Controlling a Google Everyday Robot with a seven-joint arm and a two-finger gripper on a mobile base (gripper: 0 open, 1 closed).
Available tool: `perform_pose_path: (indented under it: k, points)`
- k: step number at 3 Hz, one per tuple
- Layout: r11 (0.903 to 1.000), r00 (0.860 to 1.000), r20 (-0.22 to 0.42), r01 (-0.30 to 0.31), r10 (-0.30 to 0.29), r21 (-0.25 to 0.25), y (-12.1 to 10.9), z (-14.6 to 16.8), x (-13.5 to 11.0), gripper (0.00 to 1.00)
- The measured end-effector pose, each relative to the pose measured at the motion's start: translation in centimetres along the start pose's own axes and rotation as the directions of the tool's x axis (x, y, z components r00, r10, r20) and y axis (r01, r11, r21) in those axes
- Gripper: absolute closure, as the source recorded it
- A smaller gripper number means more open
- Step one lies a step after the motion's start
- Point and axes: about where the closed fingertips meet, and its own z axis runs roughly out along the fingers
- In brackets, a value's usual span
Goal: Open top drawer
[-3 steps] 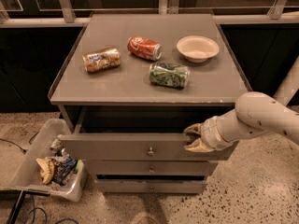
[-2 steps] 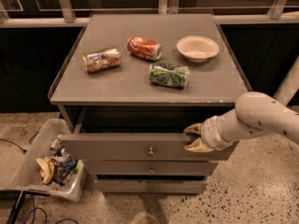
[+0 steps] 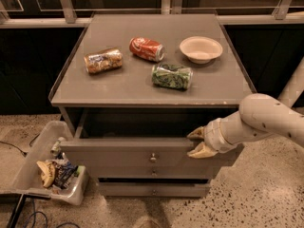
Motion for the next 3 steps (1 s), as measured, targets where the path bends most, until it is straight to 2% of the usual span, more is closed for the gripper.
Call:
perform_pose_path:
  k: [1,2,3]
  points:
    - [1.0,1.0,0.005,-0.001,0.001,-0.001,0.5,-0.2,0.0,1.0]
    - [0.9997,1.0,0.028,0.012,-0.012,0.022,1.3,-0.7,-0.9,1.0]
    - [0.9996,0.999,0.036,0.002,-0.003,0.029,3.2,-1.1,-0.4,1.0]
